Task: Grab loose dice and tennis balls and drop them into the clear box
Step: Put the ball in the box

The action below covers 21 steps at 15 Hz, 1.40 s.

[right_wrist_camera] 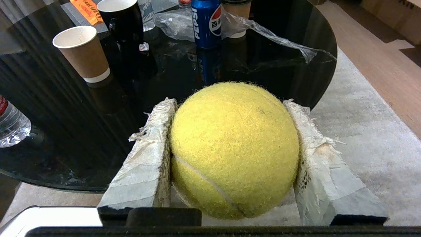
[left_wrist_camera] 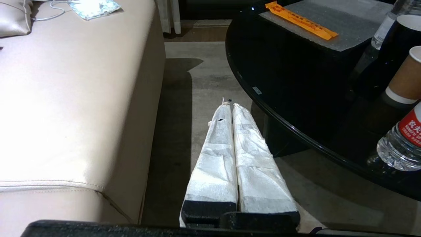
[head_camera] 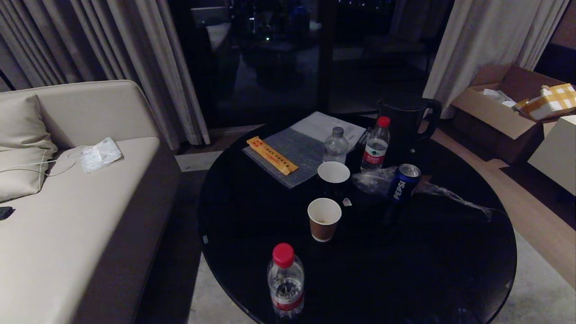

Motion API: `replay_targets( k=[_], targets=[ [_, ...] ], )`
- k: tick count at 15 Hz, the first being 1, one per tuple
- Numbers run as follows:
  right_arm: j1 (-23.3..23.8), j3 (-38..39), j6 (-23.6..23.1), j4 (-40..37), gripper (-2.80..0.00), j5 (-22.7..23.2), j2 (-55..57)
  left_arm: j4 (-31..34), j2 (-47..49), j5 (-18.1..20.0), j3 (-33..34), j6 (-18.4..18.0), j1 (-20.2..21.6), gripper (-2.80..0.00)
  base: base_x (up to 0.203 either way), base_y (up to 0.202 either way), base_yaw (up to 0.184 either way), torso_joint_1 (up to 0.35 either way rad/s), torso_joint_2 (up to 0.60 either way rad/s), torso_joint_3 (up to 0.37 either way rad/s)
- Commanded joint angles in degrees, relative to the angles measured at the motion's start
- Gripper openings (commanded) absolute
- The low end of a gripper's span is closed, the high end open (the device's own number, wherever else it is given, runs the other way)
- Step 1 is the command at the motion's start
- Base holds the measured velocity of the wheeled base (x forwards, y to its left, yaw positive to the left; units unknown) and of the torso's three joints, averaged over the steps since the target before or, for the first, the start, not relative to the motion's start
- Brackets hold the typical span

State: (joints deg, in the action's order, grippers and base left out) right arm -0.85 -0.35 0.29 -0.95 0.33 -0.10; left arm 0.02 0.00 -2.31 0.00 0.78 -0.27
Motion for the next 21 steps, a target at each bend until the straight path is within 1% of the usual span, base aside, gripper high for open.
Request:
replay_targets(
  k=[1, 4, 21],
  targets=[
    [-0.03, 0.0, -0.03, -0.02, -2.8, 0.02, 0.1, -0.02, 0.09, 0.02, 0.09, -0.05, -0.07, -2.8, 0.0, 0.0, 0.0, 0.0, 0.0, 0.0],
    [-0.03, 0.0, 0.06, -0.02, -2.8, 0.02, 0.1, 0.06, 0.09, 0.01, 0.09, 0.1, -0.04, -2.8, -0.072, 0.0, 0.002, 0.001, 0.0, 0.0],
    [-0.03, 0.0, 0.06, 0.02, -2.8, -0.01, 0.1, -0.02, 0.09, -0.06, 0.09, 0.19, -0.03, -2.8, -0.183, 0.0, -0.001, 0.001, 0.0, 0.004]
  ],
)
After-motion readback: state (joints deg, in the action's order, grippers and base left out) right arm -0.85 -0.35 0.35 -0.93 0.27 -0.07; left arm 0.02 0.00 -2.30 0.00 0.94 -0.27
